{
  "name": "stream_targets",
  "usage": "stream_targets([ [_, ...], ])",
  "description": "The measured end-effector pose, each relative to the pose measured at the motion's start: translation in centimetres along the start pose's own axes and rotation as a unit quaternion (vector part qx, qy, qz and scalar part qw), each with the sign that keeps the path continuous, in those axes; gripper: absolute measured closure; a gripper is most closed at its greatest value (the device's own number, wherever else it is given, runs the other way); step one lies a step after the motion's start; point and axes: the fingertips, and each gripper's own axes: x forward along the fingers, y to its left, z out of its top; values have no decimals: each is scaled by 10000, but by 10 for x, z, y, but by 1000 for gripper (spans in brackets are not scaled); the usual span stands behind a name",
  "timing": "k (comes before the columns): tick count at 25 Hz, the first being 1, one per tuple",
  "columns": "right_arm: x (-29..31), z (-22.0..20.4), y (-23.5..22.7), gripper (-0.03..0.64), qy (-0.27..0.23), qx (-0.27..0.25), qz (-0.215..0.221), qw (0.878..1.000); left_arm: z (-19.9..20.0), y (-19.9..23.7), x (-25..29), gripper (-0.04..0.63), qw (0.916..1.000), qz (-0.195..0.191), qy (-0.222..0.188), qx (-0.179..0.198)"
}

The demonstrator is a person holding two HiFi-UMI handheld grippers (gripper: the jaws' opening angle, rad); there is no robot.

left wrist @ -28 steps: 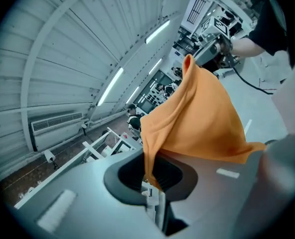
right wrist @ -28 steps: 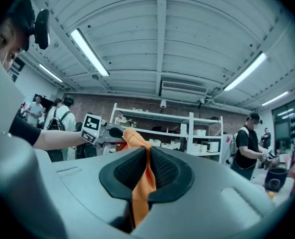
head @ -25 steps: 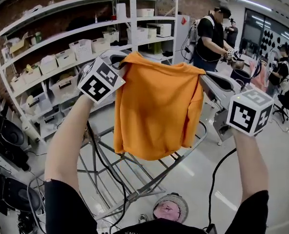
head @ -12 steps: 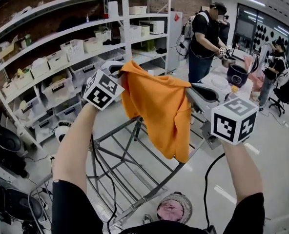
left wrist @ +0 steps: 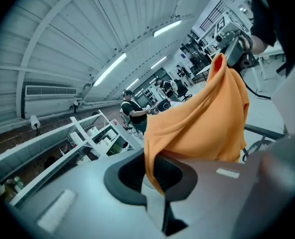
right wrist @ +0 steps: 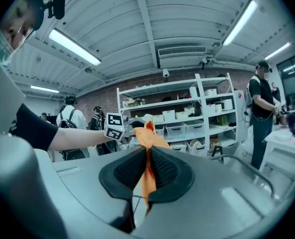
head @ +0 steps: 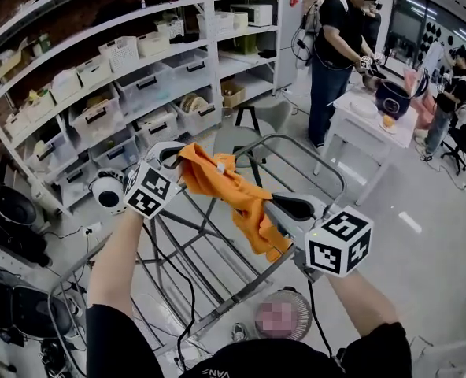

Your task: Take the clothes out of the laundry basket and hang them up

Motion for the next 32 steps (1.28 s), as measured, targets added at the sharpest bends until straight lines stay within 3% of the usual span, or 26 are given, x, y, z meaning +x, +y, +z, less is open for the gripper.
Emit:
stream_targets([
  [7,23,-78,69,588,408,495,888,9940,-74,-38,-53,575,9989,-91,437,127],
  [14,52,-157,93,588,1119,729,1023,9858,-139,-85,-77,575,9889,-569,1178,706],
  [17,57,-191,92,588,1455,823,907,9818,-160,-116,-73,575,9762,-1010,1491,1205],
  [21,58,-219,82,584,1794,779,613,9788,-178,-154,-61,574,9520,-1700,1851,1746],
  [24,55,-233,79,581,2034,814,501,9744,-188,-177,-56,551,9300,-2271,2144,1939],
  [28,46,-242,77,519,2147,957,555,9704,-194,-192,-56,409,9071,-2829,2332,2066],
  [32,34,-245,61,492,2167,973,411,9705,-194,-187,-66,383,8892,-3193,2498,2120],
])
